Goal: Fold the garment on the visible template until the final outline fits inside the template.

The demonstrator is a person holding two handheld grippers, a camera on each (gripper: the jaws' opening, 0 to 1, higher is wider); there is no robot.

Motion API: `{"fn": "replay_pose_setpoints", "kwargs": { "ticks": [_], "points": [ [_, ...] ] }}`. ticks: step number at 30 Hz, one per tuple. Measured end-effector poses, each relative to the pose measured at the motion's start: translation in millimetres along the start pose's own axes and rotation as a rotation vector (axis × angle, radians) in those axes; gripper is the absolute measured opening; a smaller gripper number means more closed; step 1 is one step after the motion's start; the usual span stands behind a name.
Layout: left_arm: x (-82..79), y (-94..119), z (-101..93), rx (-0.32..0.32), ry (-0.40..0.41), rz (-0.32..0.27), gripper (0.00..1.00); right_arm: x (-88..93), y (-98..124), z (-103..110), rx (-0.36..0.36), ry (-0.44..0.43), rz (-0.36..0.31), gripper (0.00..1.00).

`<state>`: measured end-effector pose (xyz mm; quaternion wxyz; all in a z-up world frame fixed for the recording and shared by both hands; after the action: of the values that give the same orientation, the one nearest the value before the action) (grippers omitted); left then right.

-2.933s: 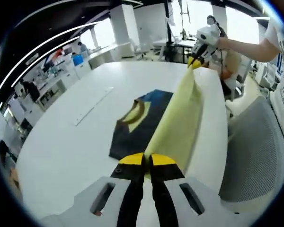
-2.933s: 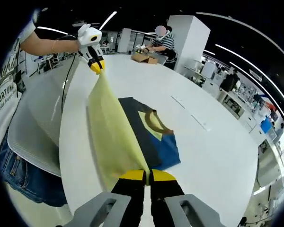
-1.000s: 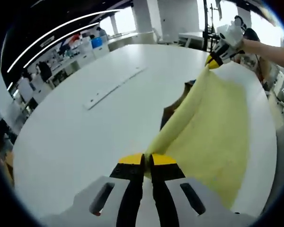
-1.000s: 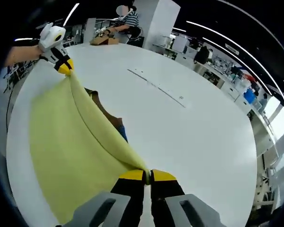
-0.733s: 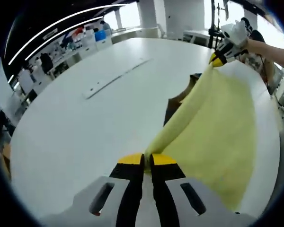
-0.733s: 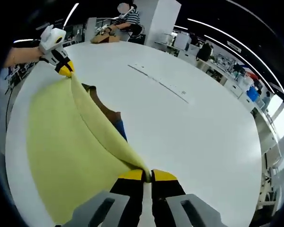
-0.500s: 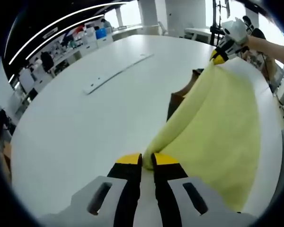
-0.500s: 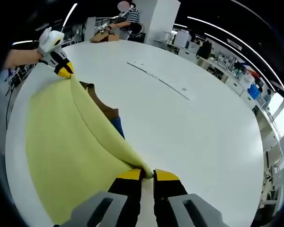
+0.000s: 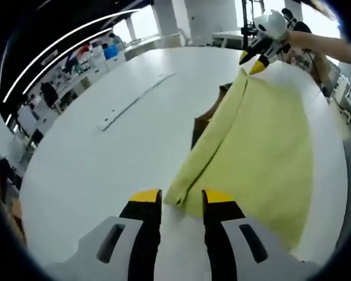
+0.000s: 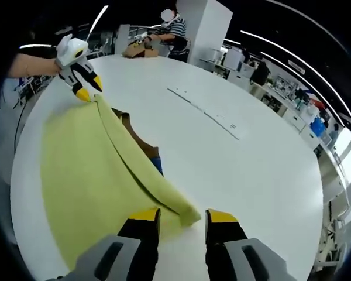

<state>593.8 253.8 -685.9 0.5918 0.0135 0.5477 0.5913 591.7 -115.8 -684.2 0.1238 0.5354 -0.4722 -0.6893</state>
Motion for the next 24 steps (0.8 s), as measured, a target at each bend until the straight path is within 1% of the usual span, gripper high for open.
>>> {"fn": "replay_pose_setpoints", "kwargs": {
  "ticks": [2,4,5,7,9,10,11,16,17,18,24],
  "points": [
    [2.1,-1.0,0.9,-0.034,-0.031,0.0,0.21,0.3,-2.8,3.3,-0.003,0.008,0.004,0.24],
    [3.1,-1.1,-1.1,-0.044,-0.041,-0.004,0.17,0.2,-6.9,6.4,-0.011,0.024,0.012,0.22],
    [3.3,-0.9,-1.9,-0.044,-0.037,-0.007,0.14,-0.1,-8.5,7.7,-0.014,0.028,0.011,0.22],
    [3.0,-1.3,-3.5,-0.047,-0.043,-0.021,0.11,-0.5,-12.9,8.2,-0.024,0.024,0.002,0.19],
    [4.4,-3.4,-5.5,-0.043,-0.074,-0.017,0.11,0.0,-17.6,6.6,-0.029,0.016,0.001,0.19],
    [6.0,-4.7,-6.2,-0.038,-0.085,-0.006,0.11,0.7,-19.8,4.9,-0.026,0.013,0.003,0.19],
    [8.1,-6.7,-5.6,-0.041,-0.092,0.006,0.11,0.9,-20.9,3.6,-0.026,0.01,0.003,0.19],
    [10.3,-12.1,-0.3,-0.055,-0.112,0.01,0.09,4.0,-24.9,-1.8,-0.029,-0.005,0.007,0.16],
    [10.7,-13.4,-0.4,-0.054,-0.121,0.014,0.09,4.2,-25.5,-2.6,-0.036,-0.013,-0.001,0.14],
    [10.1,-14.8,-0.5,-0.055,-0.126,0.012,0.08,4.3,-27.0,-1.9,-0.059,-0.033,-0.012,0.12],
    [8.9,-18.6,2.3,-0.06,-0.105,0.014,0.06,4.1,-25.9,-8.0,-0.036,-0.039,-0.017,0.11]
  ]
}}
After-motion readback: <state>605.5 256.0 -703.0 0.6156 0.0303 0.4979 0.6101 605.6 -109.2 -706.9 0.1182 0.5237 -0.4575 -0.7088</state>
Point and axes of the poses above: the point that each gripper's makers call its tool centre point, and the gripper's own axes: y roughly backward along the fingers, z roughly to its left, x roughly out of its underside, the point moved 6 cm from there along y, roughly backward along the fingers, and after that the axes turned 15 degrees about -x, right-handed, at the moved point
